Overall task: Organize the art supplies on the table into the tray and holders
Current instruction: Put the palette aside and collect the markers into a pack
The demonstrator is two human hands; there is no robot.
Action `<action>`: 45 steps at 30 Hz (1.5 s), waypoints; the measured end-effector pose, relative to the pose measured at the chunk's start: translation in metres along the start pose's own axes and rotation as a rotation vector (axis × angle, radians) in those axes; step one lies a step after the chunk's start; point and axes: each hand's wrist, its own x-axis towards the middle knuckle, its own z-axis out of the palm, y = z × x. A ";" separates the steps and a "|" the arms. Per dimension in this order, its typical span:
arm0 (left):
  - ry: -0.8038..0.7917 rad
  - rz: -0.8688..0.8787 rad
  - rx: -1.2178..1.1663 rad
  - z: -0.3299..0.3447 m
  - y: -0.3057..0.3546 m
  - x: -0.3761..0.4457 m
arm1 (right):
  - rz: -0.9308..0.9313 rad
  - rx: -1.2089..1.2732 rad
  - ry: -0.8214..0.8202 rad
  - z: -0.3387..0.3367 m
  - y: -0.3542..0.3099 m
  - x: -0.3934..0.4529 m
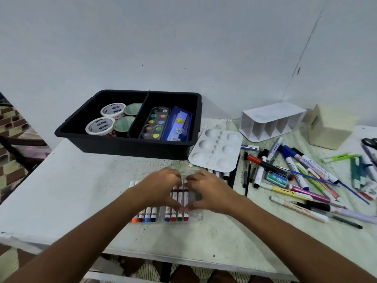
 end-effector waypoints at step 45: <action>0.189 0.505 -0.337 -0.008 0.357 0.358 | 1.042 0.038 0.258 -0.090 0.268 -0.312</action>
